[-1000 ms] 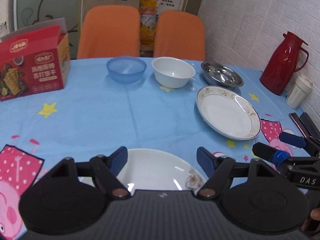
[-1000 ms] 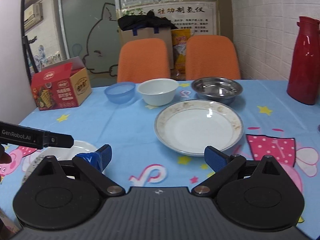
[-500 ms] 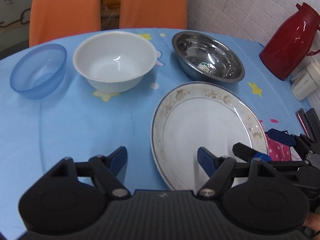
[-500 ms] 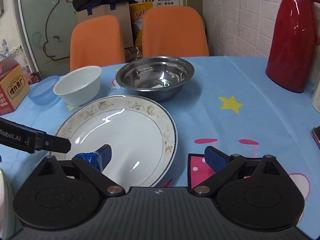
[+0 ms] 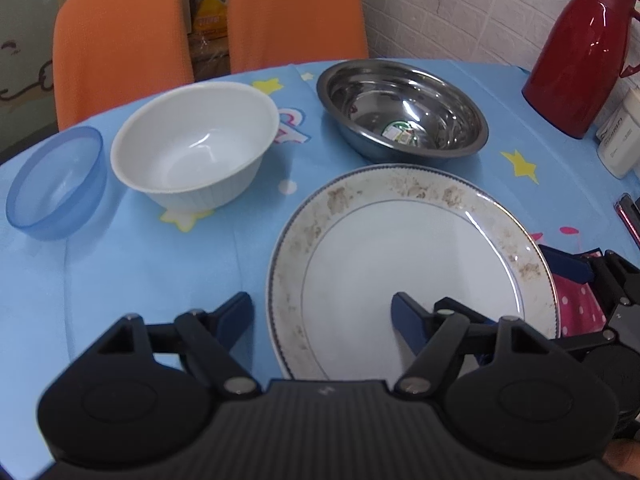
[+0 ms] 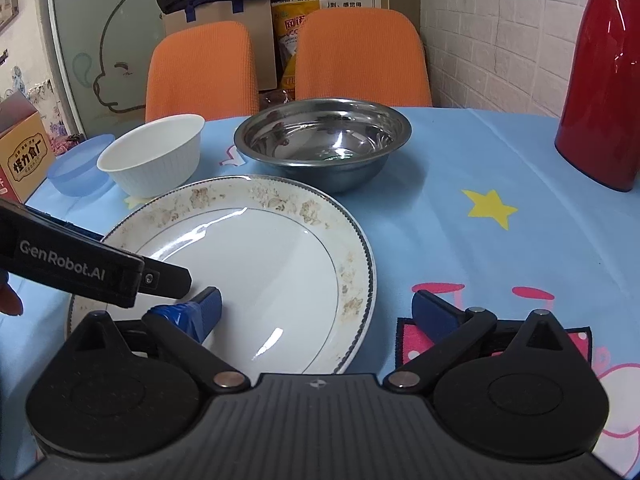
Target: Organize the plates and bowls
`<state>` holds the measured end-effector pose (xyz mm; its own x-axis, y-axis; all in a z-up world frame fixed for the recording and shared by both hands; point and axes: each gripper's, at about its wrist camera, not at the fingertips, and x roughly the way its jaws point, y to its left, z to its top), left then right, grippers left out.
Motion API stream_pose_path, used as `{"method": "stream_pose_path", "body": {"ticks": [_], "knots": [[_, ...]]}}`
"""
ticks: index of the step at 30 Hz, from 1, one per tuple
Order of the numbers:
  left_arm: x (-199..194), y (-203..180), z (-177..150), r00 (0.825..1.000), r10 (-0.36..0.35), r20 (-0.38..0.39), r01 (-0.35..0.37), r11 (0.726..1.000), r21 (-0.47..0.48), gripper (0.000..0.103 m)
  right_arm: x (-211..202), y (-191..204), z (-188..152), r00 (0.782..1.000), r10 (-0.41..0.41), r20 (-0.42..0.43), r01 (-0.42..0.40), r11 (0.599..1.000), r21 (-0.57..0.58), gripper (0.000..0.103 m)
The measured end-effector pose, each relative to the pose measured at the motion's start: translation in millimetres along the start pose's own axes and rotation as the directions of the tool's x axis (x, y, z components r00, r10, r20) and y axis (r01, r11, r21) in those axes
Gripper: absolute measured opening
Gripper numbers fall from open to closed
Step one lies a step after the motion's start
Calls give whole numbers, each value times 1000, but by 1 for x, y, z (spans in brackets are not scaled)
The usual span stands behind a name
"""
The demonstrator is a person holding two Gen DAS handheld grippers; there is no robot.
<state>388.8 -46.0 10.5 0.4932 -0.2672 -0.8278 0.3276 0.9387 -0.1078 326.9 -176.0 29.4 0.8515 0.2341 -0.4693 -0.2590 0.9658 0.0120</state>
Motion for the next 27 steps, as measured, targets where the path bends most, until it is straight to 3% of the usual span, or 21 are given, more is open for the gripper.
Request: {"method": "stream_pose_path", "body": {"ticks": [3,5,7,9,15,19,27], "knots": [[0,0,0,1000,4,1,-4,1000,-5,71,1,3,1,1000,-11,-1,11,1000,8,91],[-3,-2,0,1000,-21,13,21,1000,7,57,2,9,0,1000,3,8,-3,1000,-6,90],[-3,-2,1,1000,-12,8,12,1000,-5,56,1,22,-4,998,65,17,-64,996,-61,89],[-3,-1,2,1000,-14,3,14,1000,-19,53,0,26,-5,999,41,31,-40,998,-43,88],[-13,2,-1,1000,-11,-11,10,998,-61,53,-10,34,-5,999,12,29,-11,999,-43,87],[-24,2,-9,1000,-2,-4,2,997,-75,53,-21,33,-5,998,38,42,-38,999,7,87],[-52,4,-22,999,12,41,-9,997,-74,52,-43,46,-8,997,46,64,-46,999,1,88]]}}
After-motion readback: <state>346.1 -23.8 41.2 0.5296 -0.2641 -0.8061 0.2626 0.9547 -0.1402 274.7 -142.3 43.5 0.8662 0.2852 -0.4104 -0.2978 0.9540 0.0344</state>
